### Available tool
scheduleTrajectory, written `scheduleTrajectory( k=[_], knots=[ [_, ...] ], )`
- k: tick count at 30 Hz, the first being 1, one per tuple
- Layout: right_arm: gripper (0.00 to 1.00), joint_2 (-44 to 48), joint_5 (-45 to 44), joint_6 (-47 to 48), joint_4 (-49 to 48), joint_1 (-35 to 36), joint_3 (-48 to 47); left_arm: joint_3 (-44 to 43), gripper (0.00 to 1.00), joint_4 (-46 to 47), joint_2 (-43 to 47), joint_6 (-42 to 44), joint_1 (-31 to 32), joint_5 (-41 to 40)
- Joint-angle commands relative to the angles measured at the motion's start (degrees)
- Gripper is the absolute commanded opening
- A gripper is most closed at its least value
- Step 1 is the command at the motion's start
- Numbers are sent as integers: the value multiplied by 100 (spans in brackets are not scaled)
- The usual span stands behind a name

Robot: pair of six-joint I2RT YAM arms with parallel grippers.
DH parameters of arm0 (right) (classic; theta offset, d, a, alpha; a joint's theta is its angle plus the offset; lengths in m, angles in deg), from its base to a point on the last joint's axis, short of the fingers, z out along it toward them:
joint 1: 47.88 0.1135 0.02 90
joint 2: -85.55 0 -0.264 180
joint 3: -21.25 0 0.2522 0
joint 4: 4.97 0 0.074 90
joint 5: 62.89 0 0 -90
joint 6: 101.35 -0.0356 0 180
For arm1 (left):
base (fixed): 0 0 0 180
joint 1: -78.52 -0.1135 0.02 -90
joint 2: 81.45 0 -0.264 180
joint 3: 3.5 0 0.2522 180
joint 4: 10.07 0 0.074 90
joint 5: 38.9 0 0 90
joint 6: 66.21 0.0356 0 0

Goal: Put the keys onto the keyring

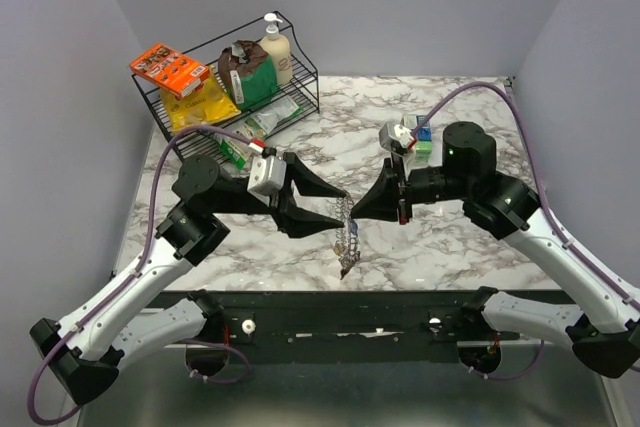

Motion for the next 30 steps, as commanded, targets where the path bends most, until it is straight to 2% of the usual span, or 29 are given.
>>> scheduleTrajectory(
  k=[1, 6, 10, 16, 30],
  knots=[
    [0, -171, -234, 692, 906, 25, -540, -698, 64, -2722, -168, 1348, 25, -30],
    [0, -530, -357, 1176, 1759, 25, -1022, -1480, 68, -4259, -721, 1964, 25, -170],
    [0, -628, -323, 1343, 2006, 25, -1111, -1806, 67, -4728, -1117, 2149, 25, -223],
    [0, -672, -305, 1352, 2024, 25, -1068, -1903, 57, -4799, -1442, 2255, 34, -241],
    [0, -812, -243, 1308, 1839, 25, -909, -1851, 46, -4431, -1671, 2176, 43, -267]
  ],
)
